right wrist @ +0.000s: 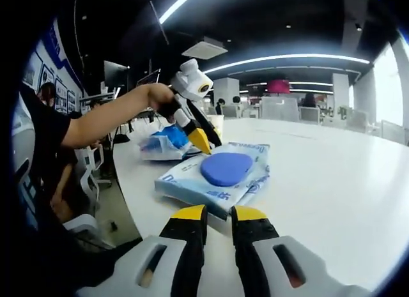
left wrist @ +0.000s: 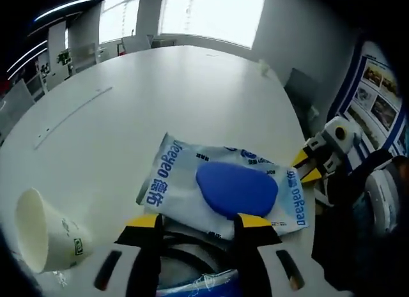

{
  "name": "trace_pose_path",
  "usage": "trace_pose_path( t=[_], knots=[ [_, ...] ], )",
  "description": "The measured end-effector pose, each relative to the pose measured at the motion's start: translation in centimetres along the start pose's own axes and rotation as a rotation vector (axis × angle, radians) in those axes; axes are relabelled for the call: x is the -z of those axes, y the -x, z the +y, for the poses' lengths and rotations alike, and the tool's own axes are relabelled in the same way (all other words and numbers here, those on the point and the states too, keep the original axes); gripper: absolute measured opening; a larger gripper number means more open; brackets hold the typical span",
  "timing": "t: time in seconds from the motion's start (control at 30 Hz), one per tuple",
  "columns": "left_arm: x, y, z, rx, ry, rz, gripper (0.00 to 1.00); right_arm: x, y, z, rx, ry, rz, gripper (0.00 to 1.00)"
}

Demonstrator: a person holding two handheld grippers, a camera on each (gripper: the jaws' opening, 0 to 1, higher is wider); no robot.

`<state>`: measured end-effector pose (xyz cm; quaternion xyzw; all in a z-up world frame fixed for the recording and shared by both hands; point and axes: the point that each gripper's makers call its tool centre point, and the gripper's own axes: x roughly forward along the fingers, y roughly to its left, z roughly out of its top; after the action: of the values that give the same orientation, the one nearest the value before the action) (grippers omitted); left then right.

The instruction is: Arrange the tabletop items into an orderly group along one side of the table until the central work area is clear of visible clutter.

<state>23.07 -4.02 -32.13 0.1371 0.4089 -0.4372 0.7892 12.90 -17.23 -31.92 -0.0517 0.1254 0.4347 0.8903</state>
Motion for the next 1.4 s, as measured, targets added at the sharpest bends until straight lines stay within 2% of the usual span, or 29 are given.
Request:
trace_pose_path(
  t=[0.17, 0.23, 0.47, 0.77, 0.9, 1.07, 1.4],
  knots=[
    [0.4, -0.5, 0.5, -0.014, -0.011, 0.025, 0.3, 0.1, 0.1, 0.0, -0.001, 0.013, 0.005, 0.1],
    [0.0, -0.4, 0.5, -0.024, -0.002, 0.006, 0.26, 0.2, 0.1, 0.2, -0.009, 0.021, 0.01, 0.09],
    [-0.3, -0.6, 0.2, -0.028, -0.012, 0.004, 0.12, 0.3, 0.1, 0.4, -0.013, 0.028, 0.014, 0.06],
    [-0.4, -1.1, 0.1, -0.055, -0.054, 0.027, 0.0, 0.3, 0.2, 0.7, -0.02, 0.053, 0.018, 0.03],
    [-0.4, -1.2, -0.2, -0.063, -0.076, 0.036, 0.0, 0.1, 0.3, 0.9, -0.025, 0.05, 0.004, 0.02],
    [-1.0, -0.6, -0.4, -0.062, -0.097, 0.026, 0.0, -1.1, 0.9, 1.1, -0.015, 0.064, -0.029, 0.01],
    [-4.5, 1.8, -0.6, -0.079, -0.129, -0.054, 0.0, -5.2, 1.9, 2.2, -0.028, 0.107, -0.134, 0.0]
  ],
)
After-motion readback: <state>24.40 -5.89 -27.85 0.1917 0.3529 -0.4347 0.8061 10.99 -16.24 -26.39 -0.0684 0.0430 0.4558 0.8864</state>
